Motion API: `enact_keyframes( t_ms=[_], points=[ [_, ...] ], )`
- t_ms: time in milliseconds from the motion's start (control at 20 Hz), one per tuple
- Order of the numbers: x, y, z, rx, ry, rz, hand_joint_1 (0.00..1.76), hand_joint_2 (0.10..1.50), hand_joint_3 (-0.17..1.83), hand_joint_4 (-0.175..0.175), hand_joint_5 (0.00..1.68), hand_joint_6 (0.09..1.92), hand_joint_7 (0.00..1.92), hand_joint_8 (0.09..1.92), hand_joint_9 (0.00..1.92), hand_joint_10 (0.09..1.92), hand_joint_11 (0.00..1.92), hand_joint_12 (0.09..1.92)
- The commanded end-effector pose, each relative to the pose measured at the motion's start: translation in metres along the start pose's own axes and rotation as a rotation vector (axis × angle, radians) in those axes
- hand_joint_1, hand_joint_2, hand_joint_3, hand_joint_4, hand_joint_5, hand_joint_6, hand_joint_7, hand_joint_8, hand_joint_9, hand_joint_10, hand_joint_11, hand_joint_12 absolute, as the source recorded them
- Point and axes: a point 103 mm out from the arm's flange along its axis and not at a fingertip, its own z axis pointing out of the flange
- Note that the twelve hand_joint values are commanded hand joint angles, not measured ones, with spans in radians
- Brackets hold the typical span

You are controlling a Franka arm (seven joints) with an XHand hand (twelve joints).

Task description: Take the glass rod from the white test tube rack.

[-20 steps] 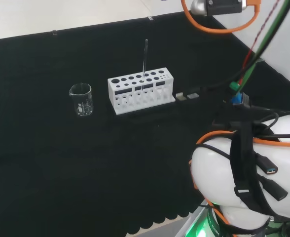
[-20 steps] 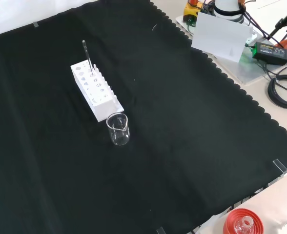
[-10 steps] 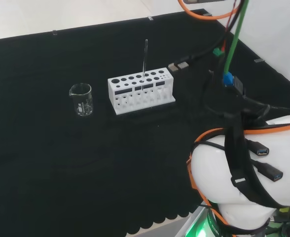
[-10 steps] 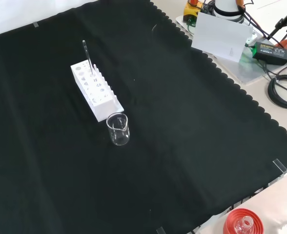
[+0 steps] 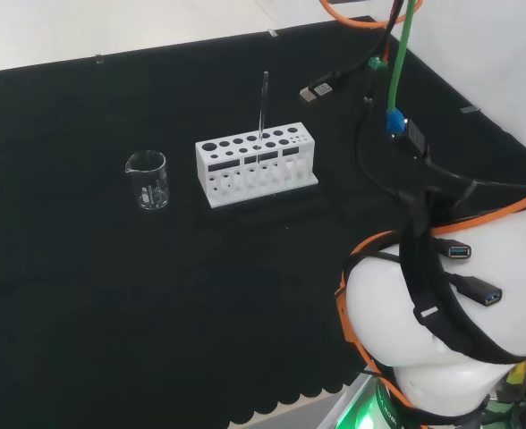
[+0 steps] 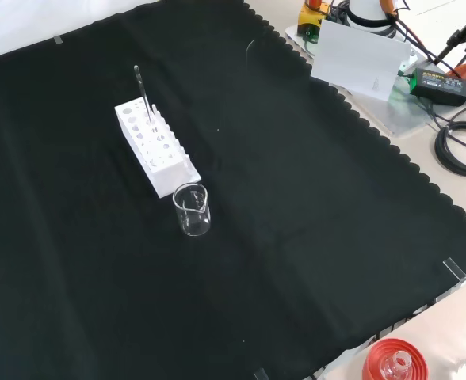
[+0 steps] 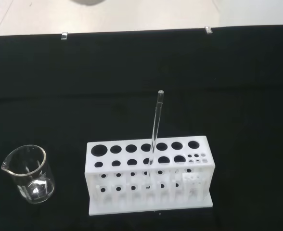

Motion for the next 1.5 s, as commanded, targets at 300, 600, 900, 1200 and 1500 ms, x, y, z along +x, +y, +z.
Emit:
enact_keyframes(
  t_ms=[300, 600, 900, 1200, 1500],
  points=[
    [-0.004, 0.036, 0.018, 0.018, 0.015, -0.031, 0.81, 0.84, 0.58, -0.061, 0.60, 0.73, 0.56, 0.75, 0.58, 0.78, 0.35, 1.38],
    [0.000, 0.066, 0.042, 0.036, 0.009, -0.061, 0.87, 0.81, 0.59, -0.065, 0.67, 0.75, 0.61, 0.75, 0.64, 0.76, 0.39, 1.37],
    [0.002, 0.088, 0.055, 0.062, 0.008, -0.082, 0.90, 0.79, 0.60, -0.069, 0.70, 0.75, 0.65, 0.74, 0.69, 0.74, 0.45, 1.35],
    [-0.004, 0.104, 0.071, 0.096, 0.005, -0.100, 0.90, 0.78, 0.62, -0.062, 0.69, 0.75, 0.66, 0.73, 0.70, 0.73, 0.47, 1.35],
    [0.000, 0.124, 0.083, 0.113, 0.018, -0.120, 0.88, 0.77, 0.62, -0.051, 0.67, 0.74, 0.65, 0.73, 0.69, 0.72, 0.46, 1.35]
  ],
)
